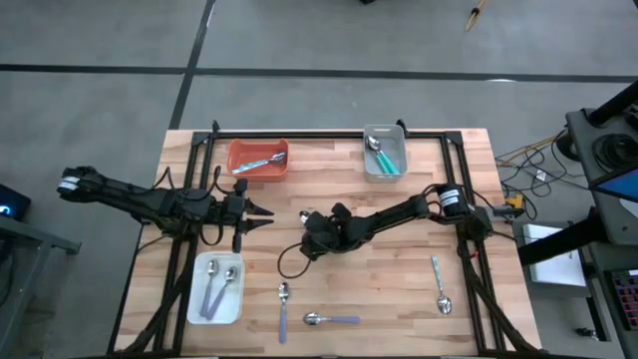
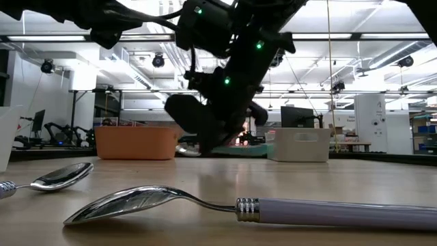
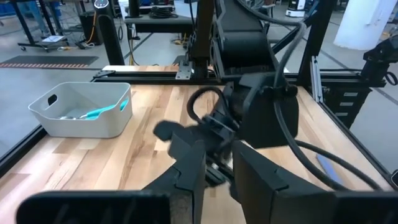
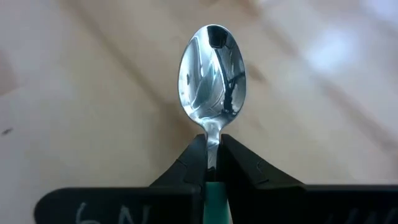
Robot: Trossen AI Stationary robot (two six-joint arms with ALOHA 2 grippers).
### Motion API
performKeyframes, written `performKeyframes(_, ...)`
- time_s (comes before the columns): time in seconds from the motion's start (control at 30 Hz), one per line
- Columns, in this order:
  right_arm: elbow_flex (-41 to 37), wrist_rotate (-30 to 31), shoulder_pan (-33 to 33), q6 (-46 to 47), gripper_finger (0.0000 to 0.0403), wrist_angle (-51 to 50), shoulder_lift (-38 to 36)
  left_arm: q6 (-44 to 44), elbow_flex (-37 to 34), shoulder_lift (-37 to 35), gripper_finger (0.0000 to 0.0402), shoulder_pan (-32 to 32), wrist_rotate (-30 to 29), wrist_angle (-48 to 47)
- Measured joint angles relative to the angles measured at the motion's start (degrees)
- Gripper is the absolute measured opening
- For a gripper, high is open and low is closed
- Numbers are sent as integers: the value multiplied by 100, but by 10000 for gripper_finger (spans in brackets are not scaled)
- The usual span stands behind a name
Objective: Sort silverware by color (type)
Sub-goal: Put the light blue spoon into the gray bin
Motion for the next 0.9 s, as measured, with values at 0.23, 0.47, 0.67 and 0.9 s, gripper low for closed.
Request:
performKeyframes(0.23, 0, 238, -6, 105, 22, -212, -490, 4, 0, 4, 63, 0, 0, 3)
performKeyframes(0.47, -70, 245, -2, -22, 22, -268, -1010, 20, 0, 7, 63, 0, 0, 40)
performKeyframes(0.67, -247, 262, 58, 43, 22, -154, -1112, 20, 0, 7, 63, 0, 0, 64)
performKeyframes(0.9, -906, 322, 234, 411, 22, 599, -1099, -17, 0, 8, 63, 0, 0, 72)
